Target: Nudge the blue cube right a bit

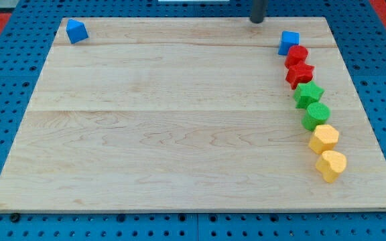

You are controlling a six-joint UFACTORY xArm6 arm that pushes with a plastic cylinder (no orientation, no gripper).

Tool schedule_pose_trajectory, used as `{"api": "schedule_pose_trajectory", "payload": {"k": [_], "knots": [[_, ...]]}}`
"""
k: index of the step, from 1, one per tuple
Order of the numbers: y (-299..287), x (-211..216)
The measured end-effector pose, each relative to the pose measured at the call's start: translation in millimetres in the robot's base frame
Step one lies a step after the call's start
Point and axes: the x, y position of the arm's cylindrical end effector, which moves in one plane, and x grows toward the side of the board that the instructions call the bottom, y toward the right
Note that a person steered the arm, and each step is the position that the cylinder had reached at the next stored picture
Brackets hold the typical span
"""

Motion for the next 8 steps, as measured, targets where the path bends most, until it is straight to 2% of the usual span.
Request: {"api": "schedule_pose_trajectory", "payload": {"k": [1, 3, 4, 8], "knots": [[3.9, 34.2], [17.4, 72.9], [30.9, 79.2], [25.3, 79.2]]}}
